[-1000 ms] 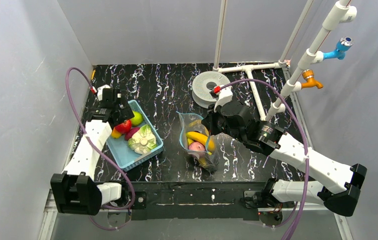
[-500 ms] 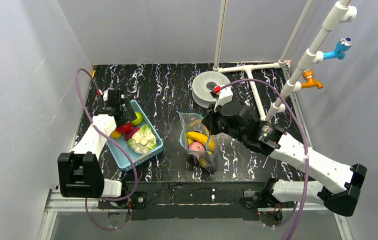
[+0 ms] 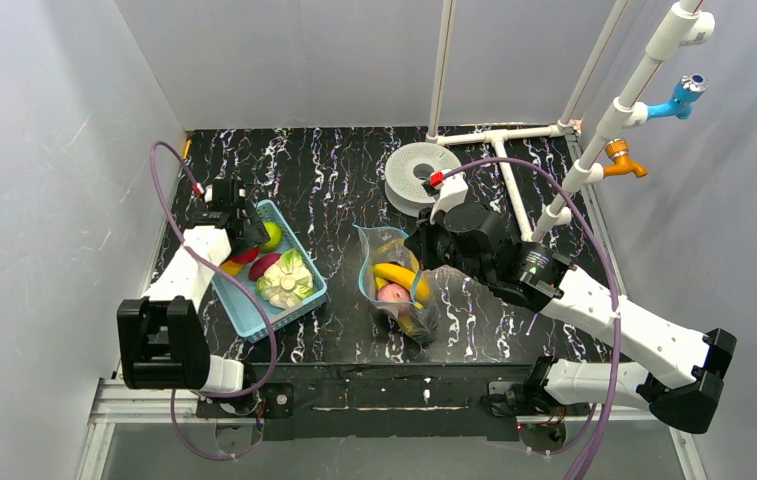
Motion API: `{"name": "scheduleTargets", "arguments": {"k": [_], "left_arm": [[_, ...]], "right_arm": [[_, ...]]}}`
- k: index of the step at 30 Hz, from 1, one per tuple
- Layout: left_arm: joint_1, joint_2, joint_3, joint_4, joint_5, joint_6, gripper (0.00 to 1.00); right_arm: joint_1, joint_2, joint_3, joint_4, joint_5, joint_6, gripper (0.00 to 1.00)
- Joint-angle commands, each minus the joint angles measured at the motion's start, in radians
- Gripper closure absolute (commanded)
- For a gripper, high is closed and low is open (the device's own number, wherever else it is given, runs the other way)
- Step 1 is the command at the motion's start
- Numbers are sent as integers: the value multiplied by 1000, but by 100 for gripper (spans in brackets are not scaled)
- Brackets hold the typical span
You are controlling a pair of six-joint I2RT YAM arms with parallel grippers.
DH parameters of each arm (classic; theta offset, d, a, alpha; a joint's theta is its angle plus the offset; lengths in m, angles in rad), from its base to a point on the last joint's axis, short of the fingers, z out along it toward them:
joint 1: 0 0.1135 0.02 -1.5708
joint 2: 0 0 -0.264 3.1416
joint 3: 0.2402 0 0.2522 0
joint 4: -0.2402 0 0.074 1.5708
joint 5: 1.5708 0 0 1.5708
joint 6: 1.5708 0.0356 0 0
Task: Place the food in the zip-top bag and seal the zipper
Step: Pick up the fake fruit from the bin.
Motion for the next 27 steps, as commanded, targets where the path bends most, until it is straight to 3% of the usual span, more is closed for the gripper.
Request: {"name": "scheduleTargets", "arguments": {"k": [1,6,10,16,21,27], "left_arm": [[4,-79,-3,0,17,32,44],[4,-113,34,-35,185,91,42],[4,-151,15,18,449,104,40],[-12,-267,-89,260,805,87,40],[-93,-351,-150,444,1068,48,37],[-255,-477,-217,691,1225,-172,36]], "right_arm": [[5,-35,9,38,13,-5,99],[5,-30,10,33,11,-3,99],[5,-26,10,31,13,-2,99],[6,-10,18,35,14,-1,99],[5,6,27,36,9,-2,99],[5,2,26,34,10,-3,99]]}}
